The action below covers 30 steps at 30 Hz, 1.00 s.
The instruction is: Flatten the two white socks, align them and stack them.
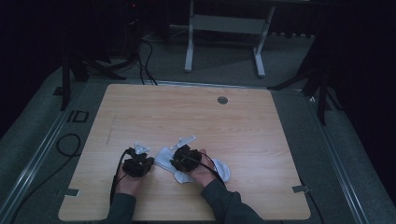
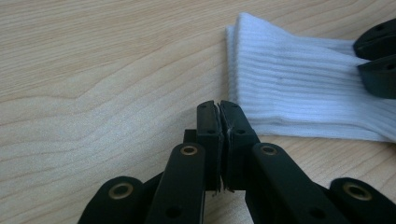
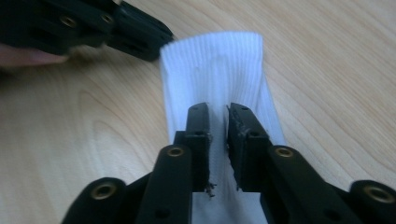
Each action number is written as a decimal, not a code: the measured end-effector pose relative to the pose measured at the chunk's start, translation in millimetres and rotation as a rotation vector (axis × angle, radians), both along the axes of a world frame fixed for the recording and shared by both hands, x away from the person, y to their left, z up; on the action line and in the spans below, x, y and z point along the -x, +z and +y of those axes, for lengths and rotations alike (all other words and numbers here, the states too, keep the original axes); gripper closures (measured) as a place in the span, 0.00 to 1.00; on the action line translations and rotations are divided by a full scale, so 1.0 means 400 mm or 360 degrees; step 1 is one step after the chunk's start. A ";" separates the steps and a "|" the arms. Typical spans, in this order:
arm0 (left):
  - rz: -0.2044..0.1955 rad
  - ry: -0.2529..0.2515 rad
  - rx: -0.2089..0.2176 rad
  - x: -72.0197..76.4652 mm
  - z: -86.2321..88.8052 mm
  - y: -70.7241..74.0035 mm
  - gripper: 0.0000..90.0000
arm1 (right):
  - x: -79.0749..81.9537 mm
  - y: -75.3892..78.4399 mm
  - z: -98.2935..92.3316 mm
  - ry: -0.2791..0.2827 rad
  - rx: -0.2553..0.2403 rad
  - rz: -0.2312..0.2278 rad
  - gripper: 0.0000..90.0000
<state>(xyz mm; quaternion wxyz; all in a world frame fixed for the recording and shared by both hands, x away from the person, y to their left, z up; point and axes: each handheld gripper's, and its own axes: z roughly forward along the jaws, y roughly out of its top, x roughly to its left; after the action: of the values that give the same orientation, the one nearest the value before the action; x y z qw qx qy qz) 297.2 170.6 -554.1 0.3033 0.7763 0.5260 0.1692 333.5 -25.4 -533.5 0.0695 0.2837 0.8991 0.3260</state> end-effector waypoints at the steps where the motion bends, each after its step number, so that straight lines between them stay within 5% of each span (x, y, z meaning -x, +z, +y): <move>1: 0.0000 -0.0003 0.0000 0.000 0.000 0.000 0.97 | -0.002 -0.004 0.001 -0.0003 0.0013 0.0005 0.84; 4: -0.0008 -0.0004 -0.0003 -0.001 -0.002 0.001 0.97 | -0.004 -0.019 0.006 0.0006 0.0052 0.0009 0.80; 10: -0.0155 -0.0018 0.0061 0.010 -0.007 0.035 0.97 | -0.004 -0.026 0.009 0.0012 0.0056 0.0017 0.79; 14: -0.0196 -0.0079 0.0058 0.004 -0.029 0.046 0.97 | -0.007 -0.028 0.009 0.0036 0.0059 0.0022 0.78; 20: -0.0126 -0.0130 -0.0039 -0.015 -0.062 0.016 0.97 | -0.009 -0.028 0.008 0.0053 0.0051 0.0034 0.76; 30: -0.0095 -0.0134 -0.0056 -0.013 -0.068 0.008 0.98 | 0.002 0.023 -0.037 0.0074 0.0008 0.0006 0.61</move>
<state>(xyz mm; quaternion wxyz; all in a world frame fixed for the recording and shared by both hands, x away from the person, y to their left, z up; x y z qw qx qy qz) 302.6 143.4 -550.7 0.3121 0.7976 0.4804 0.1886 332.5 -40.4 -524.4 0.0609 0.2631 0.9064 0.3247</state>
